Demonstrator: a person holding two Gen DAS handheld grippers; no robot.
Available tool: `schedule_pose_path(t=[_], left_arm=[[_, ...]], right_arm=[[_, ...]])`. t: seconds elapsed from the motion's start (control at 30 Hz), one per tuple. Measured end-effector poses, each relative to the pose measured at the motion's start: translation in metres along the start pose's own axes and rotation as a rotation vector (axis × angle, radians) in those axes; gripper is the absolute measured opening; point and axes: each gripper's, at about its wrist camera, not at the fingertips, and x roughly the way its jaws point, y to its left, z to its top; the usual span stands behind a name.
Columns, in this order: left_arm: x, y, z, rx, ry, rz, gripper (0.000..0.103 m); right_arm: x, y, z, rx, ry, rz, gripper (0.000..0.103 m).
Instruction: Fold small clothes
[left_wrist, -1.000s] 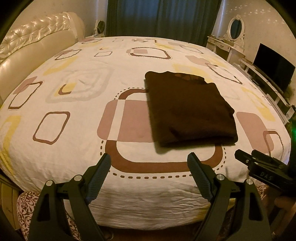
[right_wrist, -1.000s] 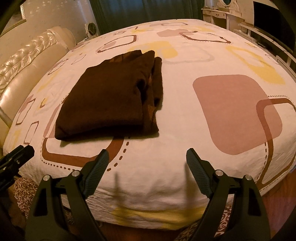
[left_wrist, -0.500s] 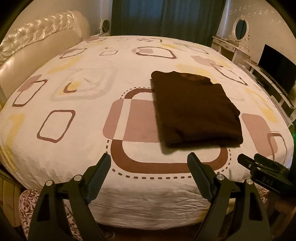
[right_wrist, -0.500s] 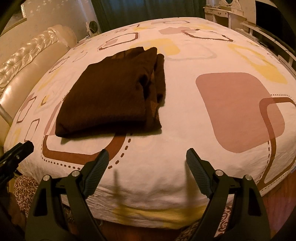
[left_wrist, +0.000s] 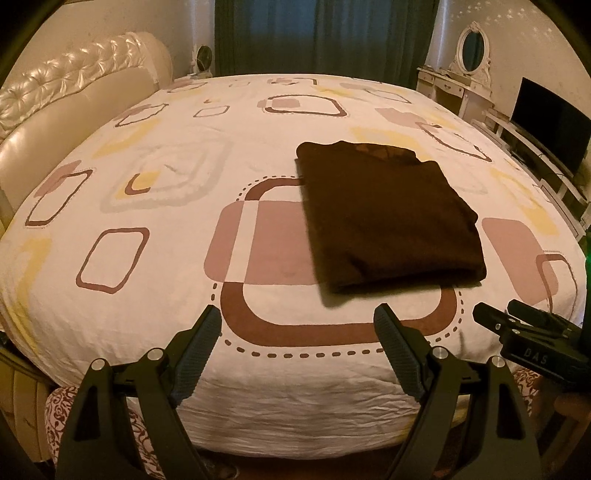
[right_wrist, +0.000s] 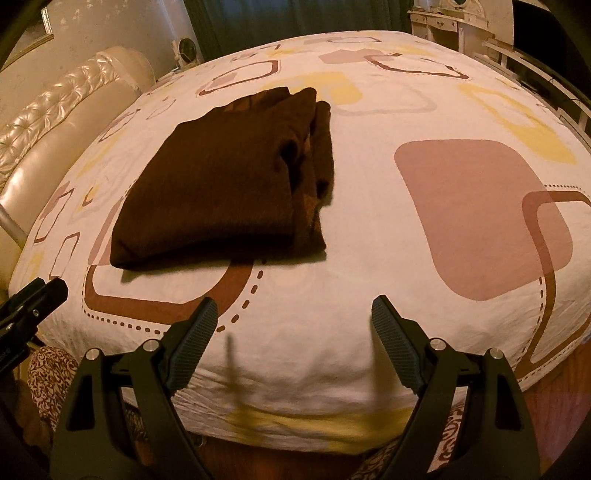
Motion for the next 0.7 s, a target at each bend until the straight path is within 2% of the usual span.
schedule_pose_path(t=[0.53, 0.7], left_arm=[[0.0004, -0.0017, -0.0006, 0.002, -0.003, -0.001, 0.086], [-0.0022, -0.0065, -0.0009, 0.030, -0.018, -0.009, 0.086]], right_arm=[[0.0022, 0.0013, -0.0028, -0.001, 0.004, 0.001, 0.085], [0.0022, 0.0013, -0.0027, -0.001, 0.004, 0.001, 0.085]])
